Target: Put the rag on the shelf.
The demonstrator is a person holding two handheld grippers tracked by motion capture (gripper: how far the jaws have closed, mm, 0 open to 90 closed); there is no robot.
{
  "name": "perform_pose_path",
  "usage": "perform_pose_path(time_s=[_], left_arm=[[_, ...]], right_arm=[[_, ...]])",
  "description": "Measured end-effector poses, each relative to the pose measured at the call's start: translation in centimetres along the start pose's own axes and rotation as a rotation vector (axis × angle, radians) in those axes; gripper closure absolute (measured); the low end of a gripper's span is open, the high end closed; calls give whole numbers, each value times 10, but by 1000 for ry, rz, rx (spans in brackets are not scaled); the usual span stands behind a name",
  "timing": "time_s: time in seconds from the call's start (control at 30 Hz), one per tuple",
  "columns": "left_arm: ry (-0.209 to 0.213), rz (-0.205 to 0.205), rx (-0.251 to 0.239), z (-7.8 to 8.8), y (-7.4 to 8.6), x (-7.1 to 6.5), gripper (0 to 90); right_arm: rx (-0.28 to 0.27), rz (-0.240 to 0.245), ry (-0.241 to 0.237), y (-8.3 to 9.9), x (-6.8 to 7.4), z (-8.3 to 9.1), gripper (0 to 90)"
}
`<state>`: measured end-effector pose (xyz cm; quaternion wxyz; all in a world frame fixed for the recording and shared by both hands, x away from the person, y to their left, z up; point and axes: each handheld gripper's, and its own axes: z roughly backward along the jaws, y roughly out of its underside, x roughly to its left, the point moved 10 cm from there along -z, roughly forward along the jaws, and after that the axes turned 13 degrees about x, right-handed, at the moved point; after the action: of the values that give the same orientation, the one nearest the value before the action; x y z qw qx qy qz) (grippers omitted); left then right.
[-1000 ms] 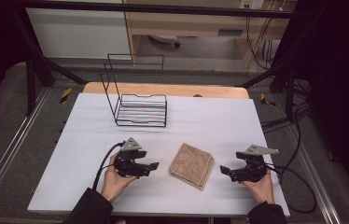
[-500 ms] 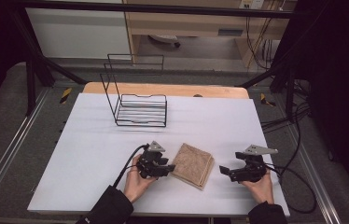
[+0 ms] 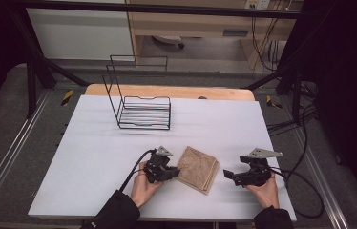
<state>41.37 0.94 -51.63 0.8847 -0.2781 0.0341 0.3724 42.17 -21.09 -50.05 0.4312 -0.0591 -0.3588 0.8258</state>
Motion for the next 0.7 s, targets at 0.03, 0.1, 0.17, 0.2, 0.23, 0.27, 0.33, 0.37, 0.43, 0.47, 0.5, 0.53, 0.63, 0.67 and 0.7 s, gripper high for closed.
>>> perform_pose_path(time_s=[0.03, 0.1, 0.17, 0.2, 0.23, 0.27, 0.33, 0.37, 0.43, 0.47, 0.5, 0.53, 0.63, 0.67, 0.7], left_arm=[[-2, 1, -1, 1, 0, 0, 833], [-6, -3, -3, 2, -1, -1, 843], [-10, -9, 0, 6, 0, -2, 847], [-12, -19, -5, 11, -1, -3, 849], [-15, -27, -5, 15, 0, -3, 850], [-23, -33, -4, 18, 0, -3, 850], [-46, -48, 4, 25, 4, -1, 851], [-46, -48, 4, 25, 4, -1, 851], [-62, -52, 13, 32, 11, 3, 851], [-68, -51, 21, 37, 19, 6, 850], [-68, -51, 21, 37, 19, 6, 850], [-68, -43, 26, 41, 27, 10, 849], [-78, -32, 33, 45, 41, 16, 848], [-78, -32, 33, 45, 41, 16, 847], [-80, -30, 37, 46, 45, 17, 846]], right_arm=[[-2, 4, 3, 0, 0, 0, 13], [0, 7, 4, 0, 0, -1, 13], [0, 11, 2, 0, 0, -1, 13], [2, 12, 1, 0, 0, -1, 14], [3, 8, -1, 0, 1, -1, 14], [3, 5, -2, 0, 1, -1, 14], [6, 7, -1, 0, 1, -1, 14], [5, 10, -1, 0, 2, -2, 14], [4, 11, -4, -1, 3, -2, 15], [6, 15, -3, -1, 3, -3, 15], [6, 14, -3, -1, 4, -3, 17], [6, 13, -3, -2, 5, -4, 21], [-1, 19, -13, -4, 10, -5, 32], [2, 21, -16, -5, 13, -6, 36], [1, 23, -19, -7, 15, -7, 41]])
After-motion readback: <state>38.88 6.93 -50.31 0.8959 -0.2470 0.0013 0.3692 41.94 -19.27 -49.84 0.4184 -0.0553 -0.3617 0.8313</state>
